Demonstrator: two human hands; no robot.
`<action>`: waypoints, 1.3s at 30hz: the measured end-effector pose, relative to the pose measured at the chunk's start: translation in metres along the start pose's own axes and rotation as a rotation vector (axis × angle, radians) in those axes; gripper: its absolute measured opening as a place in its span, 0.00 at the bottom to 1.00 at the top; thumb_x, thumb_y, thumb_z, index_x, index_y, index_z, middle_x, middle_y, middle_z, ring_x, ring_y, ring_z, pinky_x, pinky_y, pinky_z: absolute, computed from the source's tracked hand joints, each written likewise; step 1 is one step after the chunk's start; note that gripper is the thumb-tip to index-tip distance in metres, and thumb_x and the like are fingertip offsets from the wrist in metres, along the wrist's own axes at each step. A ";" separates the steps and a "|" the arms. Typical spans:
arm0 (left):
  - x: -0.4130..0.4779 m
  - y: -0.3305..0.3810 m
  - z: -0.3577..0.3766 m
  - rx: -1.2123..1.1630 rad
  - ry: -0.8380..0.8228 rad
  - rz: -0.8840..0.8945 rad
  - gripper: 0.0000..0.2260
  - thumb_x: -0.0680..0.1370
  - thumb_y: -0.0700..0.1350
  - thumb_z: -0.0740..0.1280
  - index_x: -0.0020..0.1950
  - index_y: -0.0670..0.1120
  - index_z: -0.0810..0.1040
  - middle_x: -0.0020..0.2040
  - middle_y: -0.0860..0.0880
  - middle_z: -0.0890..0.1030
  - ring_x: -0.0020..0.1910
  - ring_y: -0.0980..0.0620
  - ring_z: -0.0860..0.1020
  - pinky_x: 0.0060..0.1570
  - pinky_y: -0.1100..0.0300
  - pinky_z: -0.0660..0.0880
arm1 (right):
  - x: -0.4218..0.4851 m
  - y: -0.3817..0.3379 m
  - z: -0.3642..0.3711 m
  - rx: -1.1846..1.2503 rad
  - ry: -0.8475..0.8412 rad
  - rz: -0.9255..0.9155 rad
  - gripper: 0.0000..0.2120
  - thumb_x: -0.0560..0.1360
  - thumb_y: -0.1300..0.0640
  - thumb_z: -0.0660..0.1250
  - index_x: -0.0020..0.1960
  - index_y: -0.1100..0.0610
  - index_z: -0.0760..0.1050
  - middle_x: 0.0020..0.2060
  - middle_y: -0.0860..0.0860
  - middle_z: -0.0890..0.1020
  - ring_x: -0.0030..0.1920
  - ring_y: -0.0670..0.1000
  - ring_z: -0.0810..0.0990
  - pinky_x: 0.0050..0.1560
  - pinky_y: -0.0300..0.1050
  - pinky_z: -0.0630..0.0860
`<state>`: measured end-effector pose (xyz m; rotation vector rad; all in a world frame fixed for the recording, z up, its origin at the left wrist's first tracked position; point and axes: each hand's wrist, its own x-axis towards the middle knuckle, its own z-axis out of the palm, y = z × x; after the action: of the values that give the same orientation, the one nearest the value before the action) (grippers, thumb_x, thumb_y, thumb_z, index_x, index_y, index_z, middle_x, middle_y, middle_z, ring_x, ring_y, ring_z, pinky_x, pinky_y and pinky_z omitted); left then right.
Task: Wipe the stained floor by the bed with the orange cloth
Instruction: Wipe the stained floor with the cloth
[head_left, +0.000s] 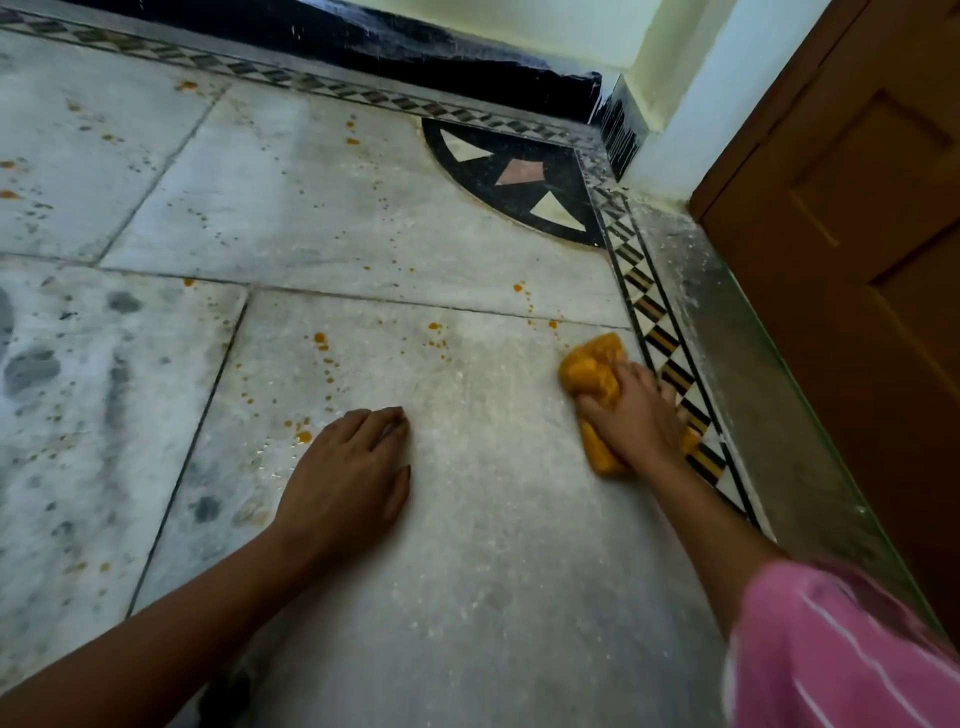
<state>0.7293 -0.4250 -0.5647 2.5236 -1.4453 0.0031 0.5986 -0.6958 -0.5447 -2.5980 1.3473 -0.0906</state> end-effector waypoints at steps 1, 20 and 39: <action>0.001 0.002 0.000 -0.007 0.011 -0.013 0.24 0.72 0.50 0.54 0.57 0.36 0.79 0.56 0.40 0.80 0.52 0.40 0.78 0.51 0.51 0.76 | 0.020 -0.017 0.002 0.034 -0.016 0.078 0.38 0.72 0.35 0.62 0.75 0.47 0.52 0.74 0.55 0.56 0.72 0.62 0.55 0.69 0.64 0.53; -0.012 0.010 0.015 -0.147 0.082 -0.108 0.23 0.77 0.49 0.55 0.65 0.38 0.74 0.65 0.42 0.75 0.62 0.42 0.73 0.64 0.55 0.63 | 0.017 -0.105 0.015 0.093 -0.035 -0.262 0.25 0.73 0.43 0.64 0.69 0.38 0.64 0.75 0.47 0.54 0.65 0.62 0.61 0.58 0.52 0.69; -0.045 -0.011 -0.006 -0.013 -0.083 -0.043 0.24 0.74 0.53 0.56 0.59 0.38 0.79 0.59 0.41 0.79 0.54 0.42 0.79 0.53 0.48 0.76 | -0.063 -0.100 0.017 0.064 -0.101 -0.625 0.27 0.64 0.36 0.60 0.63 0.33 0.69 0.72 0.44 0.64 0.60 0.56 0.67 0.52 0.45 0.71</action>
<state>0.7166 -0.3803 -0.5660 2.5717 -1.4164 -0.1195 0.6448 -0.5859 -0.5372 -2.8185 0.4545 -0.0941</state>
